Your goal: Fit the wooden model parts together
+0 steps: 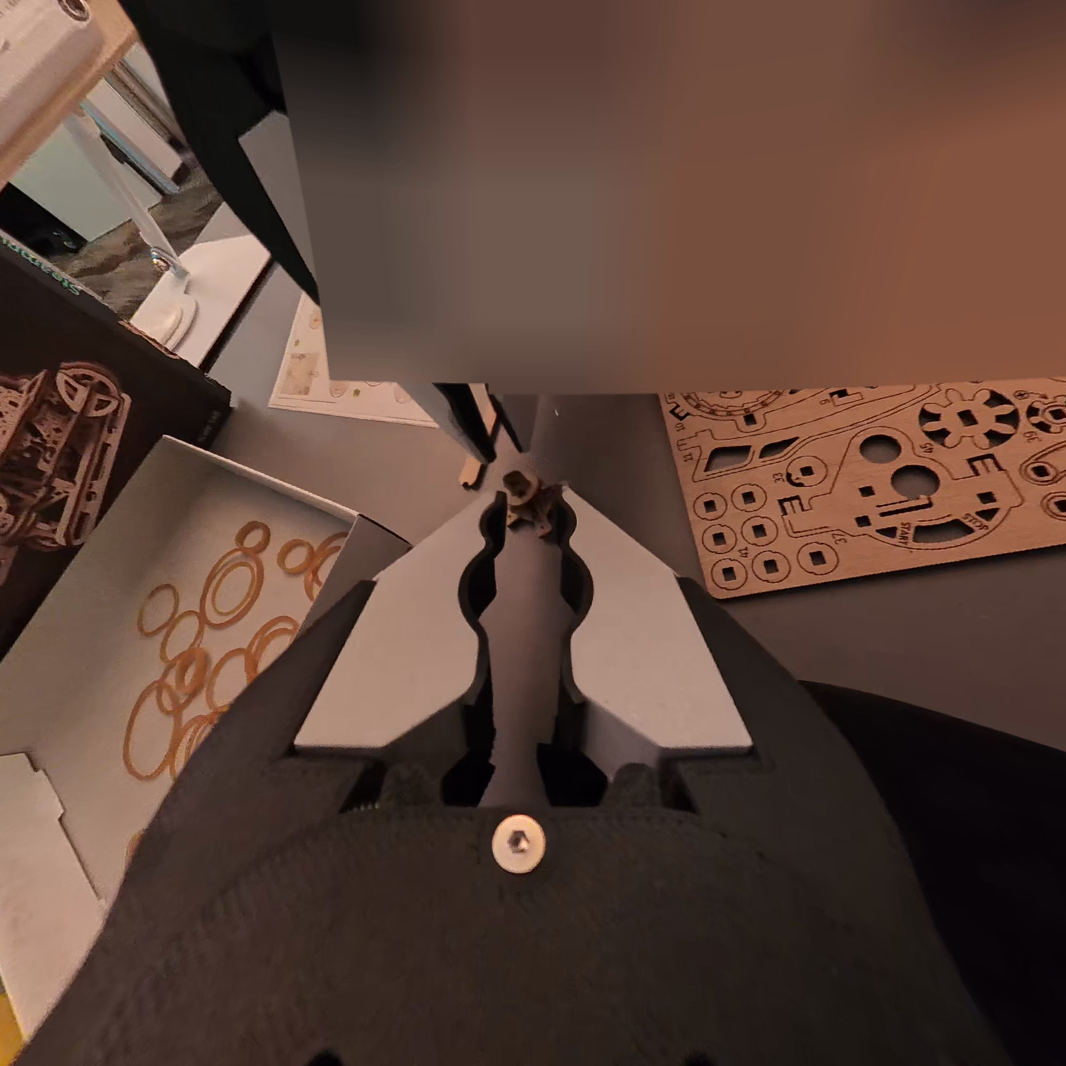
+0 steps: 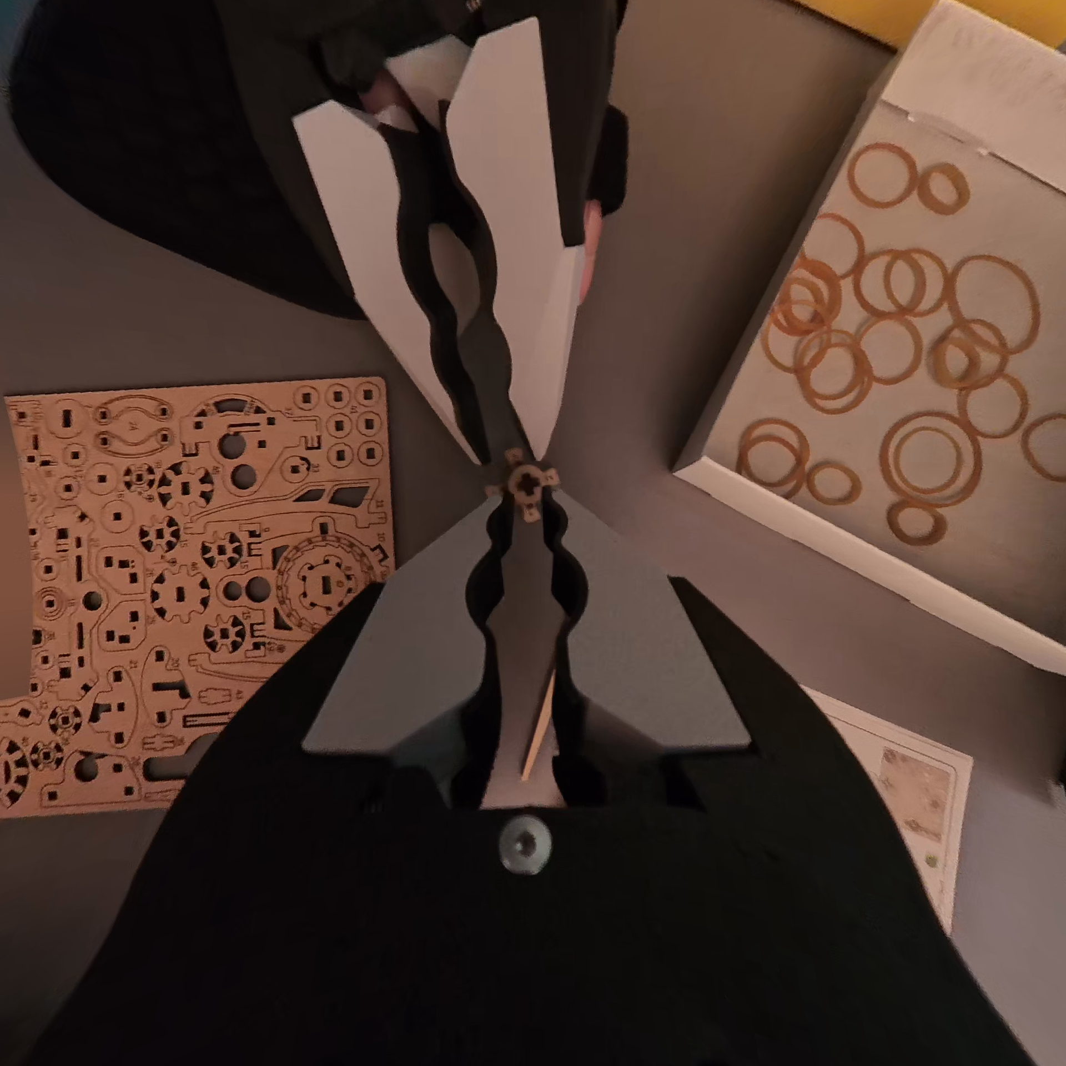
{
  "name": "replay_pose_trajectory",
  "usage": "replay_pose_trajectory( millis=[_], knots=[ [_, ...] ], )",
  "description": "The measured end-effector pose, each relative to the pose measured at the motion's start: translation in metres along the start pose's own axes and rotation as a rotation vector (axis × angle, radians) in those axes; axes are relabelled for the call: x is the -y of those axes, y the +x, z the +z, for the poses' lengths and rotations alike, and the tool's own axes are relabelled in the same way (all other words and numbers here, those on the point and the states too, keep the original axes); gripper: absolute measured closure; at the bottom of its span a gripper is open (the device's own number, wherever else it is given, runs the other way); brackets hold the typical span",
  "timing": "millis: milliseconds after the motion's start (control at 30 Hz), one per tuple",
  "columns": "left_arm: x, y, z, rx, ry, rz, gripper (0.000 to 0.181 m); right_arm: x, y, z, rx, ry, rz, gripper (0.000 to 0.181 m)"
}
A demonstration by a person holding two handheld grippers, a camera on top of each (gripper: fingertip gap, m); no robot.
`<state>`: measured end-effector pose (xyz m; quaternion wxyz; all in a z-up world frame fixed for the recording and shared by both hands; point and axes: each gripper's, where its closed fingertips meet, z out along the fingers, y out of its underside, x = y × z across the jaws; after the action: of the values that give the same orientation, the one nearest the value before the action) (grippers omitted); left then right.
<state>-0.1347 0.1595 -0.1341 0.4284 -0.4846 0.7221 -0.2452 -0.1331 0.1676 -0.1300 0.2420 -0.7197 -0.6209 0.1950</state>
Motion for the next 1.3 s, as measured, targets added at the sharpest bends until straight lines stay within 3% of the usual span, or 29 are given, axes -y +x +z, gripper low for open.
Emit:
replay_pose_trajectory(
  millis=[233, 533, 1167, 1300],
  knots=[
    [-0.004, -0.004, 0.001, -0.005, -0.011, -0.039, 0.170, -0.008, 0.000, 0.006, 0.016, -0.025, -0.005, 0.176],
    [0.002, -0.012, -0.002, -0.039, 0.044, -0.169, 0.175, -0.001, 0.000, 0.005, 0.059, 0.058, 0.029, 0.175],
    [-0.006, -0.009, 0.008, 0.004, -0.031, -0.088, 0.181, -0.009, 0.001, 0.011, 0.070, 0.026, 0.050, 0.170],
    [-0.007, -0.012, 0.007, 0.023, -0.034, -0.092, 0.178, 0.002, 0.006, 0.000, 0.051, 0.085, 0.153, 0.165]
  ],
)
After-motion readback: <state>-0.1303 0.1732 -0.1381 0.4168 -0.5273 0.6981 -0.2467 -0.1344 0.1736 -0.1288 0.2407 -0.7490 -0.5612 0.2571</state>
